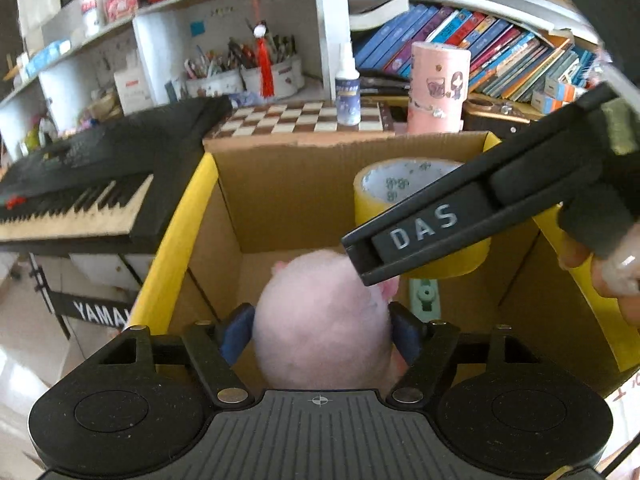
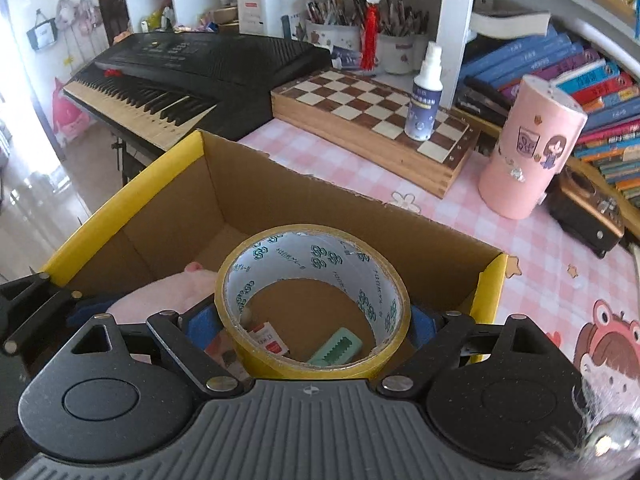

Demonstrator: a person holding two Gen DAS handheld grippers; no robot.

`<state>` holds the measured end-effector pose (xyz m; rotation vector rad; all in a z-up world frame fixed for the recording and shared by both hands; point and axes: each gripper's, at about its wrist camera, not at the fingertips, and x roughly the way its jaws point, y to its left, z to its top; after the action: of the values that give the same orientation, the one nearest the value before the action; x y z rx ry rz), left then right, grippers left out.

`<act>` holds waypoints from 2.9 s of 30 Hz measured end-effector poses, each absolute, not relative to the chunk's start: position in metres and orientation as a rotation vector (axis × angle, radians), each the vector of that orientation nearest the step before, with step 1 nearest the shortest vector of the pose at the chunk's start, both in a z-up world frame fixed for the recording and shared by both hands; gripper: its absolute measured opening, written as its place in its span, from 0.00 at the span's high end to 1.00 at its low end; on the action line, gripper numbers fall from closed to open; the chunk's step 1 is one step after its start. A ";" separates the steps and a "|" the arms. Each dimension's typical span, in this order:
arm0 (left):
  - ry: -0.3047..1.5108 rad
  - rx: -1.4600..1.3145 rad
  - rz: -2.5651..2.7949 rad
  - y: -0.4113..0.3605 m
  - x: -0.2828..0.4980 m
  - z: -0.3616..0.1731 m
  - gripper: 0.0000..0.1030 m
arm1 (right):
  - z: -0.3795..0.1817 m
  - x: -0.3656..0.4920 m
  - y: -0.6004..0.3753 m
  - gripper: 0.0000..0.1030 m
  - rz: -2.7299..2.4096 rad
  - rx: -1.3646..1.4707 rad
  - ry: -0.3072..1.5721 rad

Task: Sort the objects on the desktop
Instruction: 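Open the left tool to drop the pig while the right tool releases the tape roll, then withdraw both open tools from the box toward the table, then move both open tools across the mat toward the binder clip and blue item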

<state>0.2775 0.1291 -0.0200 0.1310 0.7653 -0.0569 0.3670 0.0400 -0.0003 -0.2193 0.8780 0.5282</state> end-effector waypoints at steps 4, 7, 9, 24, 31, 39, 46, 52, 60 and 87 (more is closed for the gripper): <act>0.717 0.134 -0.063 0.131 0.274 -0.010 0.24 | -0.001 0.371 0.041 0.12 0.519 -0.221 0.889; 0.679 0.121 -0.064 0.134 0.268 0.000 0.23 | 0.010 0.368 0.038 0.11 0.514 -0.204 0.838; 0.651 0.112 -0.059 0.137 0.263 0.008 0.22 | 0.020 0.365 0.036 0.10 0.520 -0.184 0.807; 0.438 -0.012 0.053 0.174 0.187 0.061 0.20 | 0.092 0.286 -0.029 0.11 0.331 0.012 0.489; 0.416 -0.066 0.089 0.189 0.146 0.064 0.20 | 0.091 0.225 -0.054 0.13 0.222 0.014 0.433; 0.427 -0.082 0.108 0.187 0.092 0.058 0.20 | 0.064 0.144 -0.060 0.19 0.193 -0.020 0.453; 0.453 -0.062 0.111 0.176 0.052 0.045 0.19 | 0.038 0.080 -0.052 0.20 0.214 -0.044 0.473; 0.491 -0.042 0.099 0.171 0.027 0.032 0.19 | 0.023 0.043 -0.044 0.24 0.220 -0.039 0.502; 0.535 -0.009 0.073 0.165 0.006 0.018 0.19 | 0.011 0.014 -0.036 0.25 0.214 -0.046 0.529; 0.649 -0.022 -0.076 0.150 0.007 -0.008 0.19 | -0.005 -0.012 -0.044 0.25 0.113 -0.065 0.636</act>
<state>0.0067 0.1495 -0.0076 -0.0225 0.6492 -0.0757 -0.0120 -0.0442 -0.0048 -0.0647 0.6359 0.1135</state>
